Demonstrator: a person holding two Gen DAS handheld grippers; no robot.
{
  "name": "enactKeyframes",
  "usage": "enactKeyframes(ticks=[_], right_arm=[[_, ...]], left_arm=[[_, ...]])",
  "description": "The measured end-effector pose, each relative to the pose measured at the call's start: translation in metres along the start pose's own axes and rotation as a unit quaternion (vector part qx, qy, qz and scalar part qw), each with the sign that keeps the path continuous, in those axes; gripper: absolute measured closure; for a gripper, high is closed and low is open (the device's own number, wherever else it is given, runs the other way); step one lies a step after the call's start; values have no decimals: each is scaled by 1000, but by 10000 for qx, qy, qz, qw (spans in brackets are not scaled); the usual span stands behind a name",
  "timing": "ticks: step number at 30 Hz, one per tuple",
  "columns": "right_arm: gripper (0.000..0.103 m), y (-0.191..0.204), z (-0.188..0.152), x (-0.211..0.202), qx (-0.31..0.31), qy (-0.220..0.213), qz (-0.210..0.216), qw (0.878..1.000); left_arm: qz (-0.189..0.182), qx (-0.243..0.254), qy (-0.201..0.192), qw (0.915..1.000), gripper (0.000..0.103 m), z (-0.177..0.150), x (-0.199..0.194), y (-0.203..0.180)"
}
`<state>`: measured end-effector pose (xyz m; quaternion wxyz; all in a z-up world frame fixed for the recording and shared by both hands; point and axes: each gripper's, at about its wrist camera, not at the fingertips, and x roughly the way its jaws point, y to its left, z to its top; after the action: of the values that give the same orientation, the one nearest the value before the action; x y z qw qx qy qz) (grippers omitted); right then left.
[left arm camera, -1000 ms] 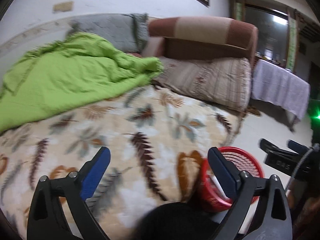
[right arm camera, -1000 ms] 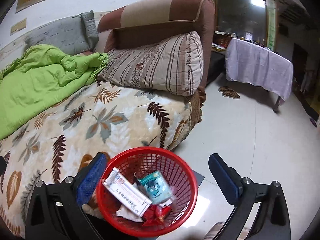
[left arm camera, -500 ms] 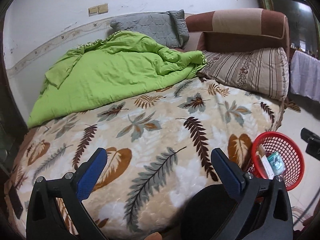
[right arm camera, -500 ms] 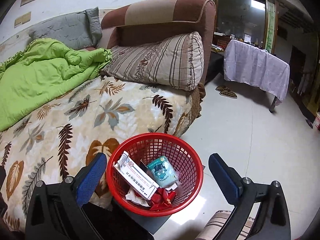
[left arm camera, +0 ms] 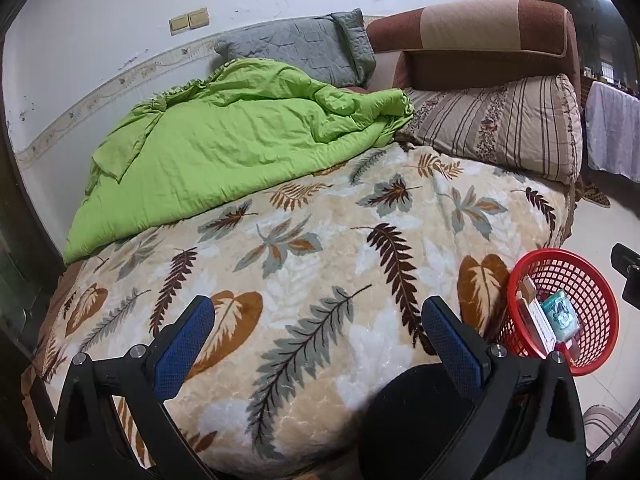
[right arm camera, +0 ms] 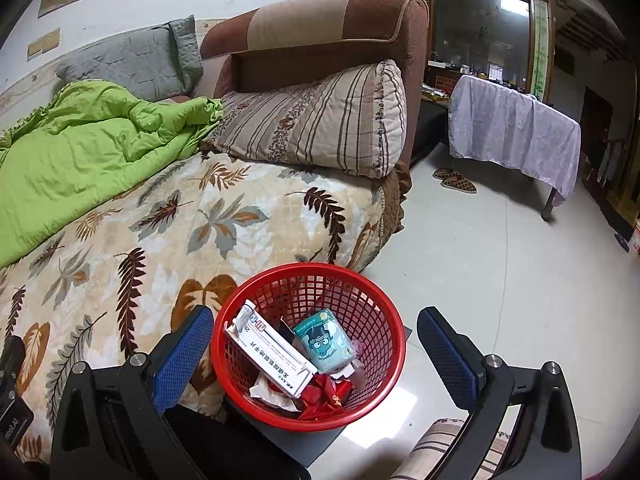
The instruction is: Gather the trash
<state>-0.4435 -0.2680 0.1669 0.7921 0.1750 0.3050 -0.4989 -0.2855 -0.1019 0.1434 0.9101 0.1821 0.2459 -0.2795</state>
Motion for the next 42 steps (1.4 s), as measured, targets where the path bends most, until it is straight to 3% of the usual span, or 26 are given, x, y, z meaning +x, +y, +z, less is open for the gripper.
enactKeyframes(ticks=[42], right_arm=[[0, 1, -5, 15, -40, 138, 16, 9999]], left_arm=[[-191, -87, 47, 9998, 0, -4, 0, -2]])
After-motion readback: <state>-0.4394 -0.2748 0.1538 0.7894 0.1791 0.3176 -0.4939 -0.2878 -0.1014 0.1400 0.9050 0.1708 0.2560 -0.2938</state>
